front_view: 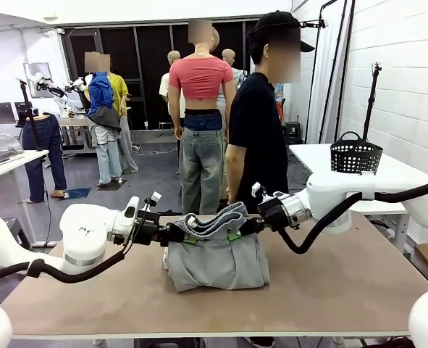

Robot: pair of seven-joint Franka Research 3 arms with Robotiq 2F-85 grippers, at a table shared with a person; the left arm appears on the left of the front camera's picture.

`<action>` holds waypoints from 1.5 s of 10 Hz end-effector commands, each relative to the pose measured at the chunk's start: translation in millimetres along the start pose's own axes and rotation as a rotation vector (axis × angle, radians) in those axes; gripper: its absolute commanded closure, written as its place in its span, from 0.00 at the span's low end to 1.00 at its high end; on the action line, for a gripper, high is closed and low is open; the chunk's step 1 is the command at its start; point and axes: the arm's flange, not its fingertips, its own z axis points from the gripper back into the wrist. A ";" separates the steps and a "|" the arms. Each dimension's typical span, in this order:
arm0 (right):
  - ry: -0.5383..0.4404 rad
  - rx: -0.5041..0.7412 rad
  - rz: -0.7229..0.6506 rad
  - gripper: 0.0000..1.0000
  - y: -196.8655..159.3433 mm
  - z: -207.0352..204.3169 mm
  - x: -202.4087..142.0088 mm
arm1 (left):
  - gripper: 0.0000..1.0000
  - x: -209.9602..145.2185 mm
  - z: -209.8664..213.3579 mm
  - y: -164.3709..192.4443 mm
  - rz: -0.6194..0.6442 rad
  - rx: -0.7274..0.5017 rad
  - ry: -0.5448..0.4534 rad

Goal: Fold the training pants.
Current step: Fold the Training pants in half.

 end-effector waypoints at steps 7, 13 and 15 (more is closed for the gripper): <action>-0.049 -0.012 -0.156 1.00 -16.0 -0.4 31.9 | 1.00 36.1 -5.0 16.5 0.224 0.034 0.032; -0.023 -0.052 -0.336 1.00 -56.5 5.4 32.0 | 1.00 52.2 -6.2 51.0 0.459 0.041 0.117; 0.004 -0.062 -0.378 1.00 -65.4 3.7 29.4 | 1.00 49.5 -2.9 58.7 0.495 0.058 0.128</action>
